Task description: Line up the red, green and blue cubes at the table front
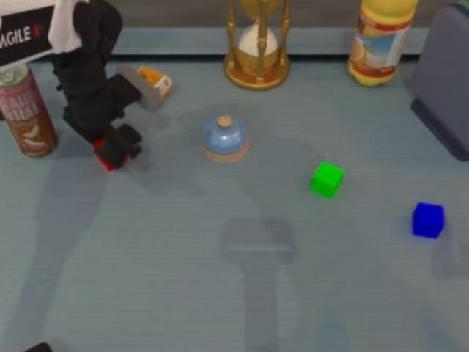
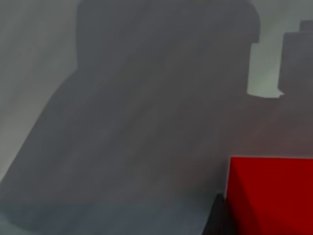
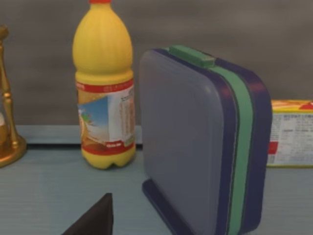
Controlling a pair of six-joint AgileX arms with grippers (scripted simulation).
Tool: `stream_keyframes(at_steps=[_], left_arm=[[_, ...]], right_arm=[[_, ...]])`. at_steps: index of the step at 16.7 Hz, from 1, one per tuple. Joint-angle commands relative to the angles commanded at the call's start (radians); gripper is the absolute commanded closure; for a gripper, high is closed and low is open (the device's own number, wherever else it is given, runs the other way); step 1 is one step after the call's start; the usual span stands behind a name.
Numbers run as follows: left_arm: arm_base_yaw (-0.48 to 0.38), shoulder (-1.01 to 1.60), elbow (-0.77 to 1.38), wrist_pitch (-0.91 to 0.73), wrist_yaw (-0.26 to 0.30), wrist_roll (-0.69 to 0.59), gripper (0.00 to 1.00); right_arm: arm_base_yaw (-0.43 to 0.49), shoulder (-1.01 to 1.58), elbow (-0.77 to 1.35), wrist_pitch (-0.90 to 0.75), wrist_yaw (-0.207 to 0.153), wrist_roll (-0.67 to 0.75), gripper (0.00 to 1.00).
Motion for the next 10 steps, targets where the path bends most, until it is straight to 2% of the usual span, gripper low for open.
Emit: stream_keyframes(at_steps=[8,10], left_arm=[[0.000,0.000,0.000,0.000,0.000,0.000,1.00],[-0.004,-0.042,0.008,-0.024,0.020,-0.013,1.00]], right_arm=[[0.000,0.000,0.000,0.000,0.000,0.000,0.00],[0.000,0.000,0.000,0.000,0.000,0.000,0.00]])
